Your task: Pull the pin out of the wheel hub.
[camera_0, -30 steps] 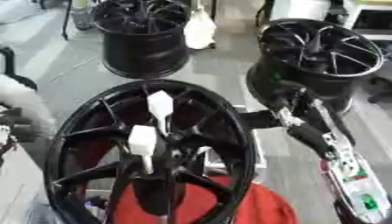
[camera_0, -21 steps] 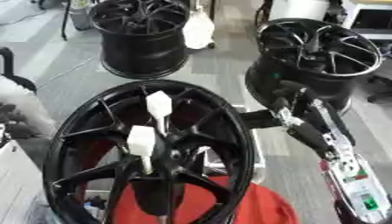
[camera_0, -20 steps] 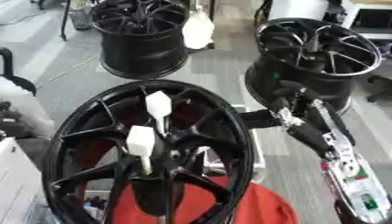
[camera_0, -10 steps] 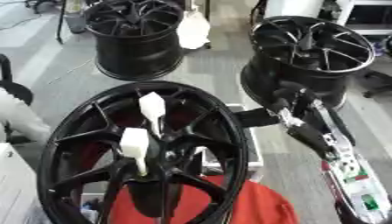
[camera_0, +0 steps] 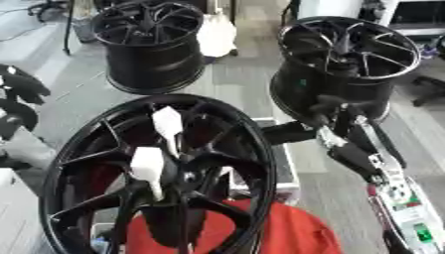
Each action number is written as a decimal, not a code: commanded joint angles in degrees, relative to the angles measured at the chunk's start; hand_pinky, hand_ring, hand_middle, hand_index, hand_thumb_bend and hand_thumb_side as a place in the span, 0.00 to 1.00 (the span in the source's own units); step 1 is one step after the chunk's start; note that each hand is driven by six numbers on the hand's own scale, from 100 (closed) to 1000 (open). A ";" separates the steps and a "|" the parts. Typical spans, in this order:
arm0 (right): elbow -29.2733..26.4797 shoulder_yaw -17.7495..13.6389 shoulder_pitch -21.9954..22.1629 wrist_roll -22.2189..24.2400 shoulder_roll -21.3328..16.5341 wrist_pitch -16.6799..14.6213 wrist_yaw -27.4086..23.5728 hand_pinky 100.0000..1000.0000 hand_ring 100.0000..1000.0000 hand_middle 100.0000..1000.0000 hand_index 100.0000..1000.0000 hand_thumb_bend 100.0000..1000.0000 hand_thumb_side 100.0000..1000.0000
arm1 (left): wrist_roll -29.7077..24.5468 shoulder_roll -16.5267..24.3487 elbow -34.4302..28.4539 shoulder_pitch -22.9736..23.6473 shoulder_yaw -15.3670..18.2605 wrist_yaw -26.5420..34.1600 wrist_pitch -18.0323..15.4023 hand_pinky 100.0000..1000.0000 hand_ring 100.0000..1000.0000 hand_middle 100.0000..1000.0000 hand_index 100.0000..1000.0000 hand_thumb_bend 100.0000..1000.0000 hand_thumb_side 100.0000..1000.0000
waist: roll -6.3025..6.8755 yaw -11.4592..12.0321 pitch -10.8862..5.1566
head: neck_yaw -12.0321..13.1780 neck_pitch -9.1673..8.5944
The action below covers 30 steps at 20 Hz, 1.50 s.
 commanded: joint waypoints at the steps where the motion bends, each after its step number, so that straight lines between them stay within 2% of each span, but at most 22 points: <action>1: -0.39 0.11 -0.39 0.32 -1.14 -0.04 0.25 0.63 0.63 0.69 0.85 0.00 0.28 | -8.80 -0.10 1.48 -4.90 -3.98 -0.32 -3.50 0.68 0.71 0.76 0.87 0.04 0.47 | 0.25 -0.20 -0.67 | 0.34 0.35; 5: -0.35 0.24 -0.34 0.46 -1.28 -0.07 0.25 0.63 0.63 0.69 0.85 0.00 0.28 | -18.29 -3.73 3.37 -10.92 -9.49 -3.12 -6.08 0.70 0.74 0.79 0.89 0.13 0.46 | 0.53 -0.50 -0.81 | 0.69 0.63; 9: -0.24 0.46 -0.21 0.67 -1.29 -0.12 0.19 0.63 0.63 0.69 0.85 0.00 0.28 | -19.94 -6.88 4.90 -14.03 -14.98 -11.16 -9.58 0.67 0.72 0.77 0.88 0.18 0.42 | 0.76 -0.65 -0.87 | 0.88 0.87; 12: -0.20 0.52 -0.22 0.80 -1.27 -0.16 0.20 0.63 0.63 0.69 0.84 0.00 0.28 | -20.03 -8.67 6.48 -15.46 -17.44 -15.26 -12.51 0.65 0.71 0.77 0.87 0.17 0.39 | 0.80 -0.76 -0.95 | 0.95 0.92; 18: -0.16 0.46 -0.19 0.78 -1.25 -0.17 0.26 0.63 0.63 0.69 0.84 0.00 0.28 | -20.04 -10.30 8.61 -16.50 -19.36 -18.94 -15.84 0.62 0.69 0.75 0.86 0.17 0.39 | 0.84 -0.88 -1.02 | 1.07 0.91; 24: 0.04 0.42 -0.10 0.75 -1.22 -0.18 0.29 0.63 0.63 0.69 0.84 0.00 0.28 | -20.04 -9.85 8.55 -16.01 -20.20 -20.25 -17.42 0.57 0.64 0.72 0.84 0.15 0.38 | 0.96 -0.92 -1.01 | 1.11 0.83; 30: 0.13 0.39 -0.05 0.73 -1.17 -0.27 0.28 0.63 0.63 0.69 0.84 0.00 0.28 | -20.04 -10.23 9.35 -15.48 -20.90 -22.42 -18.28 0.57 0.65 0.73 0.84 0.14 0.38 | 0.97 -0.93 -1.07 | 1.13 0.79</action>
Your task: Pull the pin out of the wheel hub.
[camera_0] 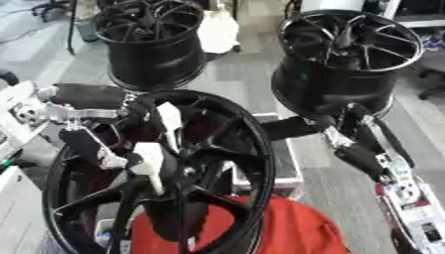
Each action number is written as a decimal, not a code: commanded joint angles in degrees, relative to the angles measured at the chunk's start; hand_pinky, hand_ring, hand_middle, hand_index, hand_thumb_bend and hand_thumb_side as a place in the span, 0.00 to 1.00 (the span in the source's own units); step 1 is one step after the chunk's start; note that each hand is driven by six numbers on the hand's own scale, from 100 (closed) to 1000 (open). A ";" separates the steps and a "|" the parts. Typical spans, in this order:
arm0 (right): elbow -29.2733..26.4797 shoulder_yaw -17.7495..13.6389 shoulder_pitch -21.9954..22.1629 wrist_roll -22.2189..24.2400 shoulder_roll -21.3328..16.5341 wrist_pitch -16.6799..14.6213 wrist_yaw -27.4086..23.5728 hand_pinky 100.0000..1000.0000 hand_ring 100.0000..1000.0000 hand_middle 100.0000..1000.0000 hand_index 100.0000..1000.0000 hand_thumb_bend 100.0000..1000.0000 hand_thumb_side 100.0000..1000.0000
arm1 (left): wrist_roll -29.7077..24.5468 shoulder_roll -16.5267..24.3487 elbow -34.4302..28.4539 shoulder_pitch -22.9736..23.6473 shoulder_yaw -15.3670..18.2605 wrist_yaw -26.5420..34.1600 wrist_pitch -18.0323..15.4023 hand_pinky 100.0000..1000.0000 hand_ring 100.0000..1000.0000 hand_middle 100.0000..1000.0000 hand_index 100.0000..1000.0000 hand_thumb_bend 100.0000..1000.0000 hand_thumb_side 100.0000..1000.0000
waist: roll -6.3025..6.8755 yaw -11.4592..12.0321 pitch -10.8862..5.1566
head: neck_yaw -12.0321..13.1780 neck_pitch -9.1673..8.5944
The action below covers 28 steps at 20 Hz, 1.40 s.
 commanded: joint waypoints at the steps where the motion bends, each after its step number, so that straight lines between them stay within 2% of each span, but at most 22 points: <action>1: -0.54 -0.13 -0.51 0.10 -0.83 -0.25 0.26 0.63 0.63 0.69 0.84 0.00 0.28 | -18.92 0.67 0.33 -0.60 0.37 -1.06 -19.40 0.58 0.66 0.73 0.84 0.14 0.37 | 0.01 -0.08 -0.73 | 0.12 -0.06; 5: -0.48 -0.12 -0.47 0.15 -0.74 -0.28 0.24 0.63 0.63 0.69 0.84 0.00 0.28 | -18.92 -0.22 1.40 -0.10 0.31 -2.33 -19.25 0.59 0.68 0.75 0.84 0.14 0.37 | -0.02 -0.16 -0.69 | 0.10 -0.17; 12: -0.42 -0.08 -0.46 0.20 -0.76 -0.31 0.20 0.63 0.62 0.69 0.84 0.00 0.28 | -18.92 -1.10 2.01 0.50 -1.34 -5.10 -21.02 0.52 0.60 0.68 0.80 0.12 0.36 | 0.03 -0.23 -0.54 | 0.22 -0.01; 13: -0.41 -0.09 -0.45 0.21 -0.77 -0.31 0.20 0.63 0.63 0.69 0.84 0.00 0.28 | -18.92 -1.10 1.95 0.60 -1.51 -5.38 -21.07 0.49 0.56 0.64 0.78 0.10 0.34 | 0.04 -0.22 -0.55 | 0.25 0.00; 18: -0.36 -0.07 -0.37 0.26 -0.75 -0.33 0.16 0.63 0.62 0.69 0.84 0.00 0.28 | -18.92 -0.99 1.03 0.98 -1.97 -5.43 -21.11 0.43 0.50 0.55 0.74 0.10 0.28 | 0.05 -0.13 -0.65 | 0.29 0.03; 20: -0.33 -0.09 -0.34 0.26 -0.77 -0.32 0.16 0.63 0.62 0.69 0.84 0.00 0.28 | -18.92 -0.82 0.60 1.16 -1.95 -5.14 -21.11 0.38 0.45 0.50 0.71 0.05 0.22 | 0.05 -0.07 -0.71 | 0.31 0.05; 21: -0.32 -0.11 -0.33 0.24 -0.77 -0.32 0.15 0.63 0.62 0.69 0.84 0.00 0.29 | -18.92 -0.76 0.42 1.16 -1.79 -4.81 -21.11 0.33 0.41 0.45 0.68 0.00 0.16 | 0.05 -0.04 -0.73 | 0.29 0.07; 23: -0.31 -0.12 -0.31 0.23 -0.76 -0.31 0.13 0.63 0.63 0.69 0.84 0.00 0.29 | -18.92 -0.68 0.11 0.99 -1.21 -3.77 -21.11 0.27 0.35 0.40 0.63 0.00 0.08 | 0.02 0.00 -0.77 | 0.27 0.08; 28: -0.29 -0.22 -0.26 0.20 -0.76 -0.27 0.16 0.63 0.62 0.69 0.84 0.00 0.29 | -18.92 0.26 -1.27 -0.56 2.13 1.13 -20.71 0.23 0.31 0.37 0.60 0.00 0.05 | -0.09 0.11 -0.84 | 0.17 0.06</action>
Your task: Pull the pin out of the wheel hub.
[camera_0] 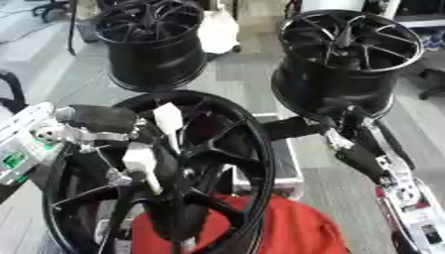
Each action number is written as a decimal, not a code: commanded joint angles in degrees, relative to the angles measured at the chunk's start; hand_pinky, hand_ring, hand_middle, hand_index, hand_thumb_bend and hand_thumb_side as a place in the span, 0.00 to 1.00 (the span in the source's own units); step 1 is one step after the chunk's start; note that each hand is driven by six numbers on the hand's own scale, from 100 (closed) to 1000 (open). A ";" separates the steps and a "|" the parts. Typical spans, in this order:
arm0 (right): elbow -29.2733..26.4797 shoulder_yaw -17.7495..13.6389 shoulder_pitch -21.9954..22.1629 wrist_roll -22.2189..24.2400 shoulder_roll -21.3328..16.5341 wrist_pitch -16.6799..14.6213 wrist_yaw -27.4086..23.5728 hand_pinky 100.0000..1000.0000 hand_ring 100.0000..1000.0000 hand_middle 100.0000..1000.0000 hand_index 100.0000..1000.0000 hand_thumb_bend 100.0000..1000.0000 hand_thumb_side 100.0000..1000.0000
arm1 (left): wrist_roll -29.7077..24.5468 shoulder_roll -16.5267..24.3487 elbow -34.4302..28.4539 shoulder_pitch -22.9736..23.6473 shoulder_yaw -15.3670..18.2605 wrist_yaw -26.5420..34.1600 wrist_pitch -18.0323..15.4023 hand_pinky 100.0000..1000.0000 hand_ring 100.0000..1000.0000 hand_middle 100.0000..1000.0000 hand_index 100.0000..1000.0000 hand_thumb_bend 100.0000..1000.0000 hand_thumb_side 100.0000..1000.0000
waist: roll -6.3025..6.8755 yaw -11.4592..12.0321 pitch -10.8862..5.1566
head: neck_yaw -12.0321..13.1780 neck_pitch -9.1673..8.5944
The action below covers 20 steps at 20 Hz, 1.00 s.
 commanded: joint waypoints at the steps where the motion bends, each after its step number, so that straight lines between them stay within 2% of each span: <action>1: -0.62 -0.24 -0.67 0.03 -0.77 -0.11 0.17 0.63 0.62 0.69 0.84 0.00 0.29 | -19.92 2.63 -1.91 -2.41 3.44 3.78 -19.22 0.23 0.32 0.37 0.60 0.00 0.04 | 0.03 0.04 -0.77 | 0.07 0.07; 5: -0.51 -0.25 -0.54 0.07 -0.86 -0.09 0.23 0.63 0.62 0.68 0.84 0.00 0.29 | -19.92 5.17 -3.97 -3.84 7.16 7.62 -16.78 0.25 0.33 0.38 0.61 0.00 0.02 | 0.15 0.29 -0.92 | 0.00 0.16; 9: -0.45 -0.48 -0.36 -0.11 -1.11 -0.09 0.33 0.63 0.62 0.68 0.84 0.00 0.29 | -19.92 10.06 -5.38 -2.21 13.28 9.44 -14.06 0.27 0.34 0.39 0.62 0.00 0.00 | 0.35 0.76 -1.05 | -0.35 0.23; 15: -0.49 -0.90 -0.33 -0.46 -1.19 -0.08 0.49 0.63 0.62 0.69 0.84 0.00 0.29 | -19.92 17.62 -2.29 8.40 24.23 7.30 -10.01 0.30 0.36 0.41 0.65 0.00 0.00 | 0.22 1.69 -1.08 | -1.10 0.13; 18: -0.65 -1.20 -0.38 -0.68 -1.18 -0.03 0.52 0.63 0.62 0.69 0.84 0.00 0.29 | -19.88 18.34 3.49 13.13 28.44 4.55 -7.05 0.32 0.38 0.43 0.66 0.00 0.00 | -0.05 2.01 -1.16 | -1.28 -0.05; 20: -0.73 -1.28 -0.40 -0.76 -1.08 0.00 0.53 0.63 0.63 0.69 0.84 0.00 0.29 | -18.88 17.52 8.23 15.03 30.46 0.11 -6.18 0.34 0.39 0.44 0.67 0.00 0.00 | -0.23 2.17 -1.16 | -1.37 -0.16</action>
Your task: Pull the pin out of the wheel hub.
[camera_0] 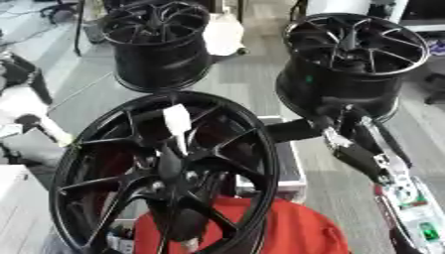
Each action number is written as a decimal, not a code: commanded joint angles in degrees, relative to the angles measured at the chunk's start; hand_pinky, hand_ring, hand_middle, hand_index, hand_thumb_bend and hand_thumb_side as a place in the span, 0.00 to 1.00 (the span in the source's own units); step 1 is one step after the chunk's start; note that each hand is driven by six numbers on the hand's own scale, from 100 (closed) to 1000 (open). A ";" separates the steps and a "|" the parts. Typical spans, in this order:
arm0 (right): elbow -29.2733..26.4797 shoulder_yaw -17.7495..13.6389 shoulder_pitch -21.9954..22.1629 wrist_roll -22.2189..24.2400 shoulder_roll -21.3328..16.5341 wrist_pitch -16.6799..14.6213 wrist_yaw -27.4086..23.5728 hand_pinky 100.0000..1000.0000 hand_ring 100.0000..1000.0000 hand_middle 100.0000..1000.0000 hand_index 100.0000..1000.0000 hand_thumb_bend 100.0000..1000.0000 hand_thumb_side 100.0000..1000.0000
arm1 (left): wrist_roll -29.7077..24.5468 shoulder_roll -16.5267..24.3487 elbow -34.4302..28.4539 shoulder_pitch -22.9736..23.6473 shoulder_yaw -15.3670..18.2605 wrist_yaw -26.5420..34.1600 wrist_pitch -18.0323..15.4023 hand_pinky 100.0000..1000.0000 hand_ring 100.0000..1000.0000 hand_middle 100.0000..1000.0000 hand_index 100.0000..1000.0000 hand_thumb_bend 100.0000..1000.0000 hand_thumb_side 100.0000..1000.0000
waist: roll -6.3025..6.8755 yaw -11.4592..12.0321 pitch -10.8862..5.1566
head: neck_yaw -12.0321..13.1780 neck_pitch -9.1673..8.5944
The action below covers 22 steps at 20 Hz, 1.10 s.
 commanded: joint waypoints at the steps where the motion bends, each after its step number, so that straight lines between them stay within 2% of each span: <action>1: -0.80 -0.56 -0.56 -0.32 -0.78 0.01 0.42 0.63 0.63 0.69 0.84 0.00 0.29 | -11.85 1.33 6.76 1.04 4.24 -6.33 -12.10 0.36 0.40 0.45 0.68 0.00 0.00 | -0.07 0.15 -0.53 | -0.27 -0.28; 2: -0.82 -0.54 -0.61 -0.29 -0.76 0.04 0.42 0.63 0.63 0.69 0.84 0.00 0.29 | -10.63 0.52 9.43 1.56 4.94 -8.99 -11.87 0.38 0.42 0.47 0.70 0.02 0.00 | -0.21 0.22 -0.45 | -0.33 -0.33; 3: -0.84 -0.54 -0.66 -0.27 -0.74 0.08 0.41 0.63 0.63 0.69 0.84 0.00 0.29 | -9.28 -0.33 11.90 1.87 5.50 -11.54 -11.74 0.45 0.46 0.51 0.73 0.08 0.01 | -0.34 0.25 -0.40 | -0.35 -0.34; 4: -0.88 -0.57 -0.71 -0.30 -0.72 0.10 0.39 0.63 0.62 0.69 0.84 0.00 0.29 | -7.46 -1.27 14.33 2.10 6.17 -14.06 -11.55 0.54 0.54 0.61 0.79 0.19 0.10 | -0.46 0.28 -0.34 | -0.36 -0.34; 6: -0.93 -0.65 -0.76 -0.37 -0.69 0.17 0.35 0.63 0.62 0.69 0.84 0.00 0.29 | -2.12 -3.06 18.32 2.21 7.51 -19.61 -11.06 0.62 0.63 0.69 0.84 0.38 0.28 | -0.68 0.29 -0.26 | -0.46 -0.32; 8: -0.95 -0.73 -0.77 -0.47 -0.61 0.24 0.31 0.63 0.62 0.69 0.84 0.00 0.29 | 6.19 -4.98 21.69 2.24 8.88 -25.81 -9.83 0.73 0.75 0.79 0.89 0.57 0.55 | -0.89 0.30 -0.20 | -0.52 -0.28; 9: -0.97 -0.75 -0.78 -0.50 -0.56 0.26 0.29 0.63 0.62 0.69 0.84 0.00 0.29 | 10.91 -5.93 23.18 2.33 9.42 -28.49 -9.08 0.74 0.77 0.81 0.90 0.59 0.58 | -0.98 0.29 -0.17 | -0.53 -0.29; 10: -0.98 -0.76 -0.79 -0.52 -0.52 0.27 0.28 0.63 0.63 0.69 0.84 0.00 0.29 | 15.40 -6.86 24.52 2.42 9.92 -30.51 -8.38 0.78 0.80 0.84 0.92 0.61 0.67 | -1.08 0.30 -0.15 | -0.56 -0.30; 13: -1.03 -0.83 -0.85 -0.58 -0.35 0.28 0.22 0.63 0.63 0.69 0.84 0.00 0.29 | 26.64 -9.08 26.85 3.15 11.22 -33.10 -6.78 0.80 0.82 0.86 0.93 0.59 0.73 | -1.32 0.26 -0.08 | -0.63 -0.37; 14: -1.04 -0.85 -0.86 -0.60 -0.32 0.29 0.21 0.63 0.62 0.69 0.84 0.00 0.29 | 29.51 -9.71 27.04 3.51 11.50 -33.06 -6.61 0.79 0.79 0.83 0.92 0.54 0.76 | -1.36 0.26 -0.05 | -0.64 -0.40; 15: -1.05 -0.88 -0.85 -0.61 -0.29 0.28 0.19 0.63 0.63 0.69 0.84 0.00 0.29 | 31.98 -10.29 26.86 4.01 11.82 -32.48 -6.53 0.78 0.76 0.81 0.90 0.44 0.67 | -1.40 0.26 -0.01 | -0.67 -0.41; 16: -1.04 -0.91 -0.83 -0.65 -0.27 0.28 0.18 0.63 0.62 0.69 0.84 0.00 0.29 | 34.06 -10.99 26.21 4.58 12.29 -31.31 -6.47 0.76 0.74 0.79 0.89 0.35 0.63 | -1.44 0.29 0.02 | -0.74 -0.37; 19: -1.03 -0.96 -0.81 -0.74 -0.20 0.27 0.12 0.63 0.62 0.69 0.84 0.00 0.29 | 37.49 -12.86 22.19 6.70 13.69 -25.41 -5.75 0.74 0.70 0.75 0.87 0.21 0.57 | -1.49 0.42 0.12 | -0.75 -0.26; 22: -0.99 -0.96 -0.69 -0.75 0.02 0.21 0.03 0.63 0.62 0.69 0.84 0.00 0.29 | 37.26 -16.29 15.66 9.11 15.64 -17.11 -4.02 0.70 0.63 0.70 0.84 0.02 0.54 | -1.64 0.59 0.15 | -1.08 -0.22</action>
